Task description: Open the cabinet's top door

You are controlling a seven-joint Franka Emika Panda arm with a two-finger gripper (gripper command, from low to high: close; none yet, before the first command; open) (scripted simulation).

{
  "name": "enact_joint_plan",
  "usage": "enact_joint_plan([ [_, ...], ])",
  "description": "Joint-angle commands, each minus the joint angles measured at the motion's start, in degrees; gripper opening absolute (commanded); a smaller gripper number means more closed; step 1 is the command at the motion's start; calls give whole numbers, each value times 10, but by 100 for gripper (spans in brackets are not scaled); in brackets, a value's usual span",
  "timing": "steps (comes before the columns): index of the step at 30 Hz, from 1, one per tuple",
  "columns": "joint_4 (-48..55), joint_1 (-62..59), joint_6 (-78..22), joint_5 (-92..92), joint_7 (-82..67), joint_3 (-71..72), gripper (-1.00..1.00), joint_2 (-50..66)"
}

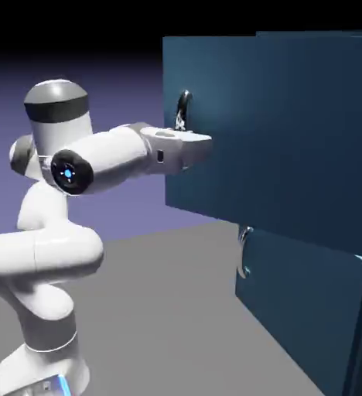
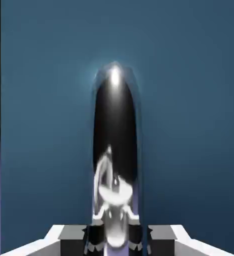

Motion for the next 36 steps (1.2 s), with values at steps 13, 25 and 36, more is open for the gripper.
enact_joint_plan([
  [13, 149, -90, -152, -246, -242, -7, -100, 270],
  [25, 340, -85, -176, -447, -402, 14, -100, 519],
  [36, 558, -56, -201, -568, -444, 44, -100, 746],
])
